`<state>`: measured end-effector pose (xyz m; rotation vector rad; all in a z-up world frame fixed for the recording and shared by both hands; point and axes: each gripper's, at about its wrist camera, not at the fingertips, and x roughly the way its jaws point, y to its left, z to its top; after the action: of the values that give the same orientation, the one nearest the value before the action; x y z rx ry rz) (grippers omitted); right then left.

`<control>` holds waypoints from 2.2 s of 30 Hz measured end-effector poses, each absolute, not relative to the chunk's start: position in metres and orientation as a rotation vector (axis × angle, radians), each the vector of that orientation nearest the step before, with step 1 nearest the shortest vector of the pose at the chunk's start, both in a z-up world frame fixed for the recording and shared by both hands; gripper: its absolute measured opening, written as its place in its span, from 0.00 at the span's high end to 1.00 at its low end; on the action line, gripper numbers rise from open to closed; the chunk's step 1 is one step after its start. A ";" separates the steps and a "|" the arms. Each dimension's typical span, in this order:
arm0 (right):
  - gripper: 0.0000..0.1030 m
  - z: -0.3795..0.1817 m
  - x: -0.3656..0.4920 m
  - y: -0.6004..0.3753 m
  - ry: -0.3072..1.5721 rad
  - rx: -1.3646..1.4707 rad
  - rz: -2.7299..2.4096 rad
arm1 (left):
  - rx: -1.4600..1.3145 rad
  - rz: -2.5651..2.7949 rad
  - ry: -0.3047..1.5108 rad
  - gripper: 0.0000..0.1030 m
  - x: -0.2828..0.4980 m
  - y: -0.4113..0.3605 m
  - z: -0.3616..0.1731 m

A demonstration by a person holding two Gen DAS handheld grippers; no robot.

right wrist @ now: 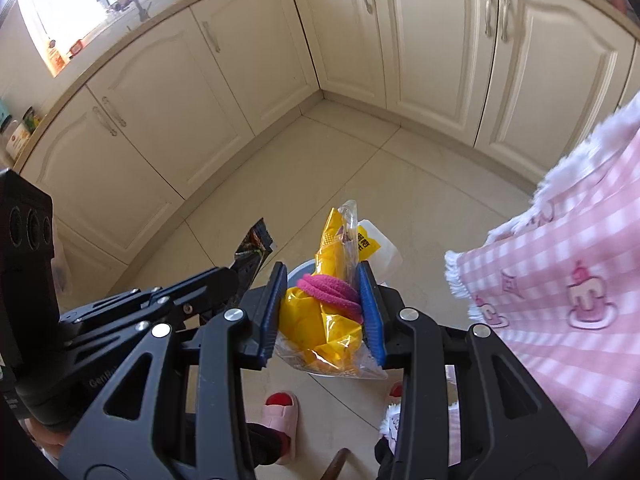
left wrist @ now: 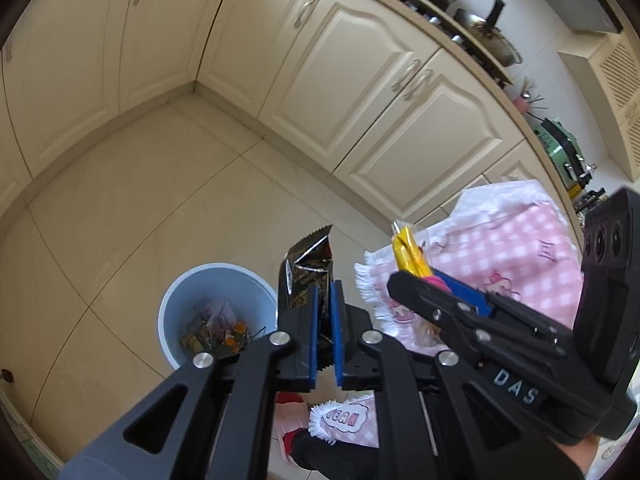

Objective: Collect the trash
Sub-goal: 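Open both tools to drop the wrappers into the blue bin, then move both open tools back toward the cans on the table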

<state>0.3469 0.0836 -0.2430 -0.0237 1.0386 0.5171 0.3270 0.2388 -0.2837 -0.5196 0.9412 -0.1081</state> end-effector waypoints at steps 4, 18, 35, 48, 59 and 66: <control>0.65 -0.262 0.356 0.085 1.077 -0.009 0.504 | -0.529 -0.083 0.958 0.64 0.333 0.244 -0.296; 0.64 -0.286 0.362 0.094 1.137 0.000 0.497 | -0.523 -0.026 0.985 0.63 0.322 0.261 -0.311; 0.50 -0.284 0.370 0.120 1.125 0.001 0.535 | -0.553 -0.006 0.961 0.59 0.313 0.277 -0.302; 0.50 -0.221 0.339 0.078 0.993 -0.019 0.488 | -0.473 -0.057 0.870 0.58 0.292 0.239 -0.234; 0.46 -0.120 0.272 -0.008 0.759 0.014 0.441 | -0.240 -0.053 0.680 0.44 0.239 0.151 -0.131; 0.43 -0.082 0.236 -0.082 0.658 0.051 0.364 | -0.143 -0.111 0.619 0.35 0.218 0.083 -0.097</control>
<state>0.2362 -0.0818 -0.0819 0.0513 0.6575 0.3639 0.2179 0.0830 -0.0970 -0.1427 0.6192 -0.1109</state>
